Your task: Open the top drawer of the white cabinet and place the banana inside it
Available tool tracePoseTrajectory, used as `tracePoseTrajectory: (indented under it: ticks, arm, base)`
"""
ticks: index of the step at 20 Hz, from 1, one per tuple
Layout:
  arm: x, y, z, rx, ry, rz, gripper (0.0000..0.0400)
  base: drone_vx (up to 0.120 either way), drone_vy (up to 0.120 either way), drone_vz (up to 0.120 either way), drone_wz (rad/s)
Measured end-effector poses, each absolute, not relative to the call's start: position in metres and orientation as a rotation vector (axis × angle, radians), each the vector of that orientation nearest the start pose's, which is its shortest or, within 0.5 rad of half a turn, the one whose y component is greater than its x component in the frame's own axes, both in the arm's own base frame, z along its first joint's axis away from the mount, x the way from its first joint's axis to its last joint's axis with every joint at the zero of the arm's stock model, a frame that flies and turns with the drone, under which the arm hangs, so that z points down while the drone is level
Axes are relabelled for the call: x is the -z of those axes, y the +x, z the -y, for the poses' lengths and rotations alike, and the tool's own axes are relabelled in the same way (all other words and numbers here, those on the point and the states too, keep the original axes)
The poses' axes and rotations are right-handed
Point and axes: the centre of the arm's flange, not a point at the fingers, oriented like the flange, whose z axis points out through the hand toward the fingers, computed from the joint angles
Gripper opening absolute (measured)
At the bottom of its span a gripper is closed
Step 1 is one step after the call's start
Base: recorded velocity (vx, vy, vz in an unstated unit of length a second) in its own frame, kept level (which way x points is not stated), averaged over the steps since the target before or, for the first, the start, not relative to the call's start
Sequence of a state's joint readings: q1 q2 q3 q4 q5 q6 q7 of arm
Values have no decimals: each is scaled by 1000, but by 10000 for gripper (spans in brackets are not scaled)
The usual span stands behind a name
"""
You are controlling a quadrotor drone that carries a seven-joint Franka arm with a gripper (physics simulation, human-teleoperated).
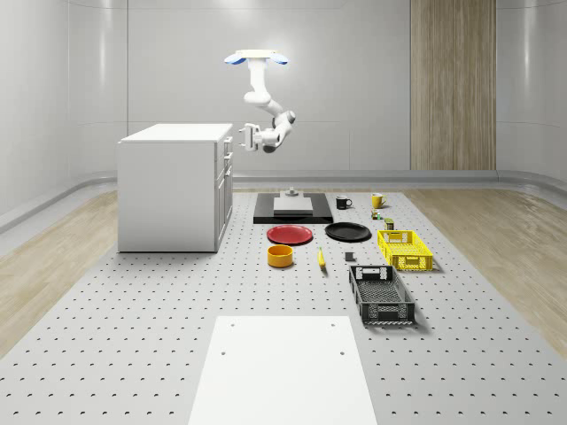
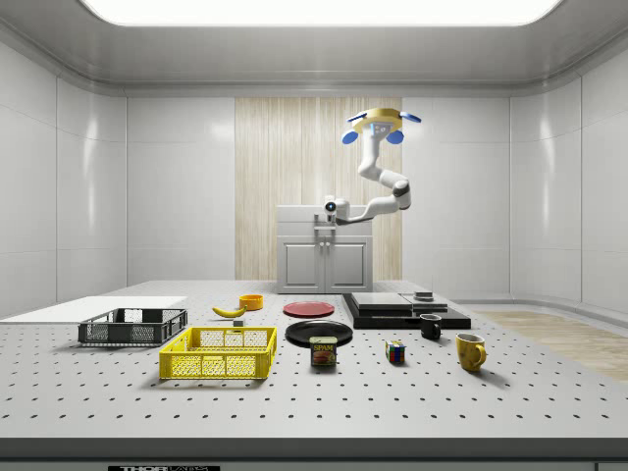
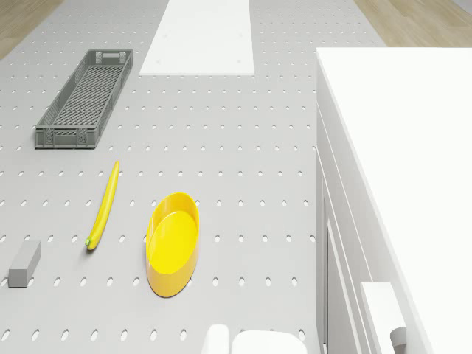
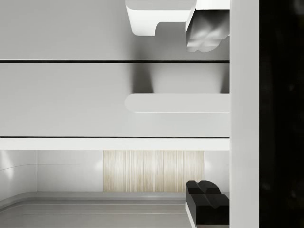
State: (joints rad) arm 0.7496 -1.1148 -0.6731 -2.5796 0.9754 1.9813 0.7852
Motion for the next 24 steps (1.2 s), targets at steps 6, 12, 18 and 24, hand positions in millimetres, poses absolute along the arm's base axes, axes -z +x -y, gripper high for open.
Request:
tracePoseTrajectory:
  ticks: [6,12,18,24]
  arm:
    - [-605,306,-18,-612,-1483,-612,400]
    - [-607,306,-38,-613,-1483,-612,400]
    - [-607,306,-52,-613,-1483,-612,400]
    - [-607,315,-58,-613,-1483,-612,400]
  base:
    - [0,0,0,0]
    - [0,0,0,0]
    - [0,0,0,0]
    - [0,0,0,0]
